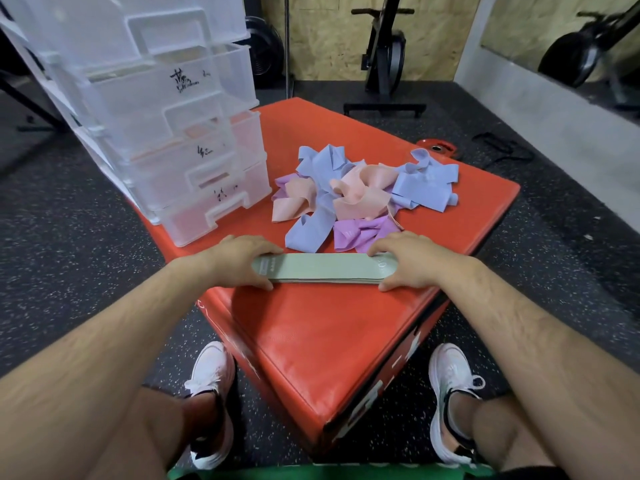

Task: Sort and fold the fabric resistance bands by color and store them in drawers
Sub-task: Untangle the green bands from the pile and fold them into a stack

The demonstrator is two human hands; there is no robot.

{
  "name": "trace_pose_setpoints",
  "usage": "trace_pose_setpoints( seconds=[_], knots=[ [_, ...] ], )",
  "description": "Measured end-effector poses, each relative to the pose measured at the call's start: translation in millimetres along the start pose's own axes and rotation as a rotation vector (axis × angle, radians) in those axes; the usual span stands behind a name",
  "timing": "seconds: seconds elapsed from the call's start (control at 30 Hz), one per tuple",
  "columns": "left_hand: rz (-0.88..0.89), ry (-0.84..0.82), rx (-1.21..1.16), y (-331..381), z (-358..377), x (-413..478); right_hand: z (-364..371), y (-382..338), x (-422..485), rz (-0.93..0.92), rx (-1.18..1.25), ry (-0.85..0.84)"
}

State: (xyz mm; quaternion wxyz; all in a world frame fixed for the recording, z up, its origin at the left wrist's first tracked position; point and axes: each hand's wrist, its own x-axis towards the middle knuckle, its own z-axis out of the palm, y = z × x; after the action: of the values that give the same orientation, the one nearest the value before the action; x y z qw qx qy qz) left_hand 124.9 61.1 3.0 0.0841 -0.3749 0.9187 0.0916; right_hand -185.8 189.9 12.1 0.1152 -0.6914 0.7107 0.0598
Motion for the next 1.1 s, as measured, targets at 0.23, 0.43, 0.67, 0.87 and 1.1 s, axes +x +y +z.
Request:
trace_pose_setpoints(
  seconds=[0.23,0.43,0.67,0.87,1.1],
  knots=[
    [0.002,0.034,-0.015,1,1,-1,5,7,-3,-0.038,0.063,0.020],
    [0.053,0.168,0.115,23,2,-3,-5,9,-16,0.005,0.191,0.076],
    [0.322,0.194,-0.036,92,3,25,-17,30,-27,0.362,0.475,0.112],
    [0.286,0.092,-0.031,111,14,36,-3,28,-23,0.461,0.847,-0.077],
    [0.275,0.100,-0.091,107,16,37,0,28,-18,0.526,1.146,-0.150]
  ],
)
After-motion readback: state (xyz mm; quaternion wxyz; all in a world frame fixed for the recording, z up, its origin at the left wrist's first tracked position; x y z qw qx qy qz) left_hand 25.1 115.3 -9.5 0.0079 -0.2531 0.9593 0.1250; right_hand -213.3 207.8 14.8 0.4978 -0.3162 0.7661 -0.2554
